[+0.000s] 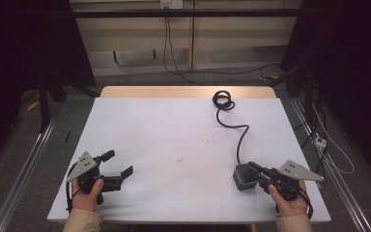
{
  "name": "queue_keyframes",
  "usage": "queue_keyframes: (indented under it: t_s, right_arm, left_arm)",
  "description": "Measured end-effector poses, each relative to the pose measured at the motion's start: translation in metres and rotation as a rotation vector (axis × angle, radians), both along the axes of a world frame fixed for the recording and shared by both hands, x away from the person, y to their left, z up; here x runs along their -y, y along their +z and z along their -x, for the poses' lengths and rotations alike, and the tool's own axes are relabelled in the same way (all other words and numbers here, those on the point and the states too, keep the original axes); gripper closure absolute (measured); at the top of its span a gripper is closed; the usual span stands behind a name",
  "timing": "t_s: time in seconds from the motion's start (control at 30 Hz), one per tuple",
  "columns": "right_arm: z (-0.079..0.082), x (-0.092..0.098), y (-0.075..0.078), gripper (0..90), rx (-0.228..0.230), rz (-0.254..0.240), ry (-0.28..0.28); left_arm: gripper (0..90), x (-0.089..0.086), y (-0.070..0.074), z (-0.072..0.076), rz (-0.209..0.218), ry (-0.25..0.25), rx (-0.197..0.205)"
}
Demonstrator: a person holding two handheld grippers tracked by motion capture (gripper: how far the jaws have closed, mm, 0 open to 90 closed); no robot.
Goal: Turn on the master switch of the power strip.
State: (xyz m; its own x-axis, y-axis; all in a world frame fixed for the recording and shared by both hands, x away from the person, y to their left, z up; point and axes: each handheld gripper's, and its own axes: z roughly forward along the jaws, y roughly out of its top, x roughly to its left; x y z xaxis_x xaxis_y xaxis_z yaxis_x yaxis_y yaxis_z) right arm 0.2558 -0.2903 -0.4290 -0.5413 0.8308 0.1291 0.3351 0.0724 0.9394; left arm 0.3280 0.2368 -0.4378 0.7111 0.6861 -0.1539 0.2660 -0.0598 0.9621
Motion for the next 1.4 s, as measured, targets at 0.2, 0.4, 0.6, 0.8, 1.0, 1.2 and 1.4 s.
queue_keyframes:
  t_s: [0.2, 0.4, 0.6, 0.8, 1.0, 1.2, 1.4]
  right_arm:
    - [-0.0003, 0.0003, 0.0001, 84.8, -0.006, 0.005, 0.01]
    - [-0.0003, 0.0009, 0.0005, 86.3, -0.008, 0.002, 0.015]
    - [-0.0002, 0.0009, 0.0004, 89.4, -0.016, 0.006, 0.027]
    - [0.0001, 0.0013, 0.0004, 90.0, -0.025, 0.002, 0.038]
    - [0.0003, 0.0015, 0.0002, 90.0, -0.034, 0.012, 0.047]
    - [0.0007, 0.0036, -0.0004, 90.0, -0.039, 0.011, 0.048]
    - [0.001, 0.0033, -0.0004, 90.0, -0.043, 0.02, 0.058]
  left_arm:
    - [3.7, 0.0001, 0.0, 0.0002, 0.0, 0.001, -0.001]
    - [3.8, 0.0002, -0.0003, 0.0002, 0.002, 0.002, -0.003]
    - [3.8, 0.0, -0.0004, 0.0001, 0.001, 0.002, -0.003]
    - [3.8, -0.0005, -0.0003, 0.0001, 0.001, 0.004, -0.002]
    - [3.8, -0.0005, -0.0004, 0.0, 0.0, 0.005, -0.002]
    - [3.8, -0.0007, -0.0005, -0.0001, 0.0, 0.006, -0.002]
    - [3.8, -0.0008, -0.0007, -0.0001, 0.002, 0.008, -0.004]
